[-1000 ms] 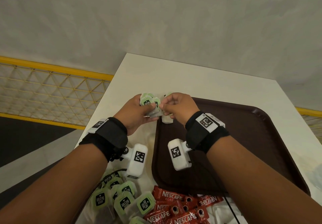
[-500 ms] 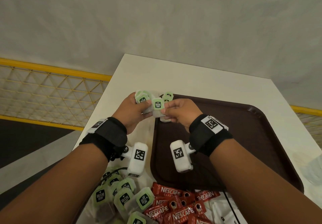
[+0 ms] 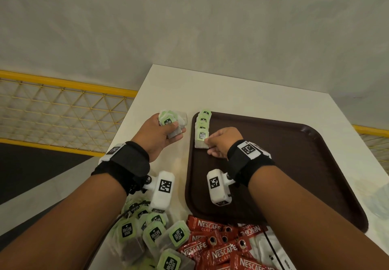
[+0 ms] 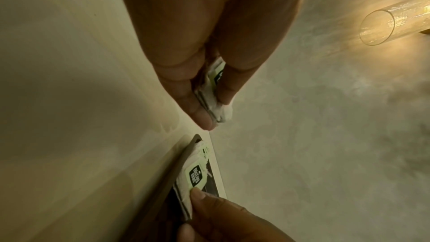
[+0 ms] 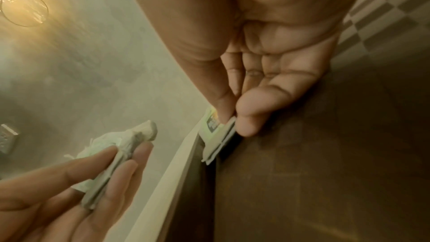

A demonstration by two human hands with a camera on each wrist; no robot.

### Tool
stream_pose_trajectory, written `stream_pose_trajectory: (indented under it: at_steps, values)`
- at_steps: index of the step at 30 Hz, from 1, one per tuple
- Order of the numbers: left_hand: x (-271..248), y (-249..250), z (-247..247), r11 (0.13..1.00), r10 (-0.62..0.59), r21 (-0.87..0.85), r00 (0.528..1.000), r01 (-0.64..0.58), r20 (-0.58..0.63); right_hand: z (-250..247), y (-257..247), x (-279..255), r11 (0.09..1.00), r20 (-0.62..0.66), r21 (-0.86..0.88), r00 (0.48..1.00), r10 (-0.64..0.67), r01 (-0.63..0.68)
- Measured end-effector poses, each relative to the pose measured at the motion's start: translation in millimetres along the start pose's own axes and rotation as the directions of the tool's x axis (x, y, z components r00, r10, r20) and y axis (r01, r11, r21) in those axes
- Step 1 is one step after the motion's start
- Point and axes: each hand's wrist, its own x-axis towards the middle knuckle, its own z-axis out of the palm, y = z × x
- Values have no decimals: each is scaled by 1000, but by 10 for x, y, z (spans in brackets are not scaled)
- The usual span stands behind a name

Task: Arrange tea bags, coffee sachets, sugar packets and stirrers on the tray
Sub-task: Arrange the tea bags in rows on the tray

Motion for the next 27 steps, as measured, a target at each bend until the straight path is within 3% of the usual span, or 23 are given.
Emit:
stream_pose_trajectory:
  at_steps: [3,7,10,14,16,20,24,27]
  values:
    - [-24,2,-2,1000,-5,12,1000,5,23,9,25,46,994,-43,-97,998,-54,49]
    - [-88,4,15,999,-51,18,996,50,79,-13,-18,21,929,-86,-325,972,-218,179]
    - [-155,15,54,994,-79,83,989,69,126,9,-113,-51,890,-131,-233,894,-428,392]
    - [-198,24,126,985,-97,159,983,72,154,-20,-206,-163,813,123,-201,837,-533,547]
    - [-209,37,157,985,-91,159,981,64,170,-55,-223,-199,814,199,-202,836,-511,545]
    - [-228,37,204,988,-40,151,981,11,190,-85,-183,-232,862,160,-87,861,-483,500]
    - [-197,23,179,991,12,130,995,-24,99,-101,-108,-198,923,131,94,914,-383,373]
    - [-153,5,124,989,37,141,999,-38,13,-121,-77,-238,912,123,284,932,-340,295]
